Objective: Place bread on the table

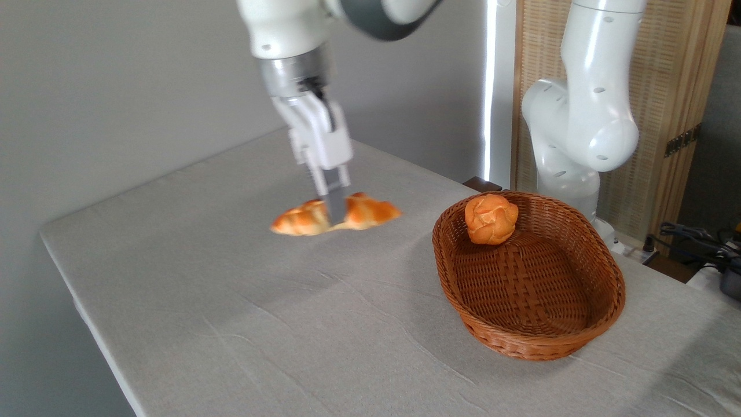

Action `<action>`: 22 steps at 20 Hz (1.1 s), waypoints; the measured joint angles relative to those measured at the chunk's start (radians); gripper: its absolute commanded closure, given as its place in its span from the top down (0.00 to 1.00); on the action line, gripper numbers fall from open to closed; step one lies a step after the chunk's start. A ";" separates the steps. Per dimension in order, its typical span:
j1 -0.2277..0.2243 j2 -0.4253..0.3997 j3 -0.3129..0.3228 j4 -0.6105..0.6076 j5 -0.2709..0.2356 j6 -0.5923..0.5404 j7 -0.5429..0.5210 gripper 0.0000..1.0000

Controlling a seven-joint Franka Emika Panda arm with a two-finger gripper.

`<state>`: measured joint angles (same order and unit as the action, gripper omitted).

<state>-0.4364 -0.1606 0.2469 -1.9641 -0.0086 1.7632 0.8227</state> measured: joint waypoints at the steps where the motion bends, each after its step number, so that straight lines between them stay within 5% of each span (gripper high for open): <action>1: -0.026 0.026 -0.005 0.005 0.000 0.048 -0.066 0.52; 5: -0.072 0.121 -0.056 0.011 0.000 0.128 -0.181 0.91; 10: -0.074 0.202 -0.106 0.012 0.000 0.177 -0.185 1.00; 22: -0.068 0.207 -0.109 0.026 0.000 0.179 -0.185 1.00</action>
<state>-0.5040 0.0464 0.1377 -1.9382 -0.0084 1.9418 0.6373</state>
